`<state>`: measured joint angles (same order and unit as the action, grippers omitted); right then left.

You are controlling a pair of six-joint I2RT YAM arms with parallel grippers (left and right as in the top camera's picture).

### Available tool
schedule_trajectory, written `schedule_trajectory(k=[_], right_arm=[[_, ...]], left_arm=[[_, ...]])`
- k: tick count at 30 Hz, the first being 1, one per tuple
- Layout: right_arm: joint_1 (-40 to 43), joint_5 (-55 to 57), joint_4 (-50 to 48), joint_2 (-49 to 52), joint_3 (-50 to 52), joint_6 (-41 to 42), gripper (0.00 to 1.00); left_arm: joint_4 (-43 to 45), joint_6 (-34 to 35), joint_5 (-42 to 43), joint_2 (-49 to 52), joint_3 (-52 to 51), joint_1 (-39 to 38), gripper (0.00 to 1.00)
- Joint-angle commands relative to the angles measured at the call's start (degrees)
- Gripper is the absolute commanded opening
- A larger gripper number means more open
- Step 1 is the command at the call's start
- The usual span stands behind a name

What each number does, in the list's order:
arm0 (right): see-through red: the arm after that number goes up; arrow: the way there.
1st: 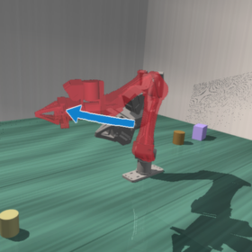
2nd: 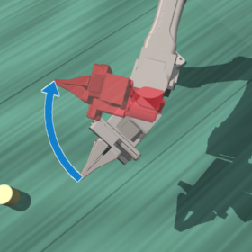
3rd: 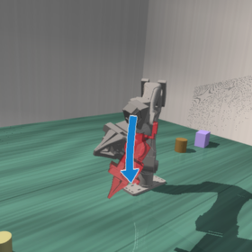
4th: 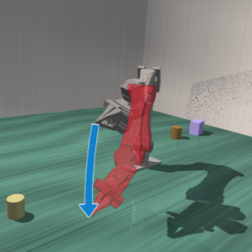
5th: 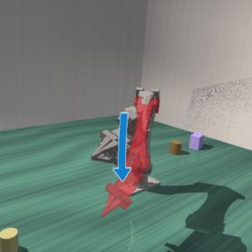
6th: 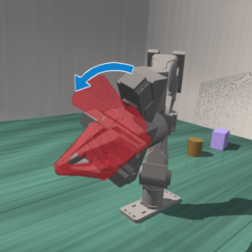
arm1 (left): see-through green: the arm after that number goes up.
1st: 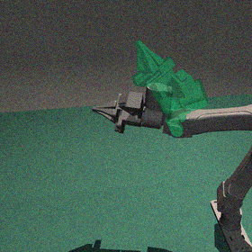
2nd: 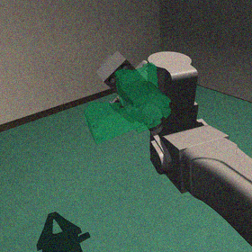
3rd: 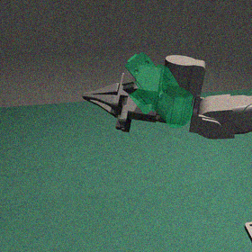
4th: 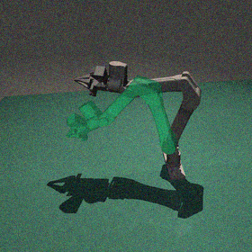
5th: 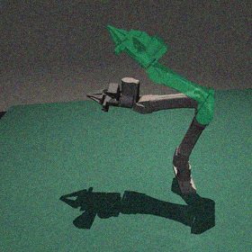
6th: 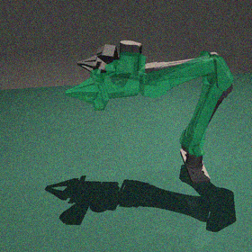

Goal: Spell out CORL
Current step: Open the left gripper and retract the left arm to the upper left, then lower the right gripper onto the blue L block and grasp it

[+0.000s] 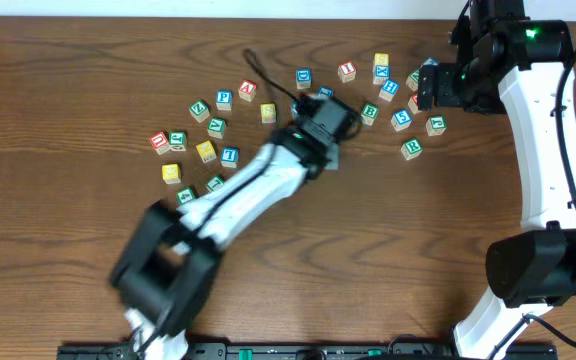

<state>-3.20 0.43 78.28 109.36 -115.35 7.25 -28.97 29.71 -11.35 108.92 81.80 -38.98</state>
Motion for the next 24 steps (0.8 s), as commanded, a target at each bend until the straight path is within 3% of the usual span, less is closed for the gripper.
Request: schedule_trajectory(k=[1, 8, 14, 19, 24], right_arm=[[-0.09, 0.50, -0.59, 0.15, -0.04, 1.97, 0.98], [3.08, -3.89, -3.43, 0.15, -0.04, 2.14, 0.99], [6.86, -3.78, -9.25, 0.96, -0.04, 1.11, 0.99], [7.78, -3.23, -13.53, 3.63, -0.04, -7.45, 0.99], [8.07, -2.03, -18.01, 8.26, -0.04, -10.62, 0.99]], left_arm=[[-5.29, -0.55, -1.11, -12.09, 1.86, 2.75, 0.42], [-18.86, -0.57, -1.16, -24.48, 1.86, 11.39, 0.42], [-24.30, -0.57, -1.16, -26.75, 1.86, 19.80, 0.43], [-27.98, -0.57, -1.16, -26.60, 1.79, 24.15, 0.58], [-30.53, -0.57, -1.18, -26.60, 1.79, 25.16, 0.69]])
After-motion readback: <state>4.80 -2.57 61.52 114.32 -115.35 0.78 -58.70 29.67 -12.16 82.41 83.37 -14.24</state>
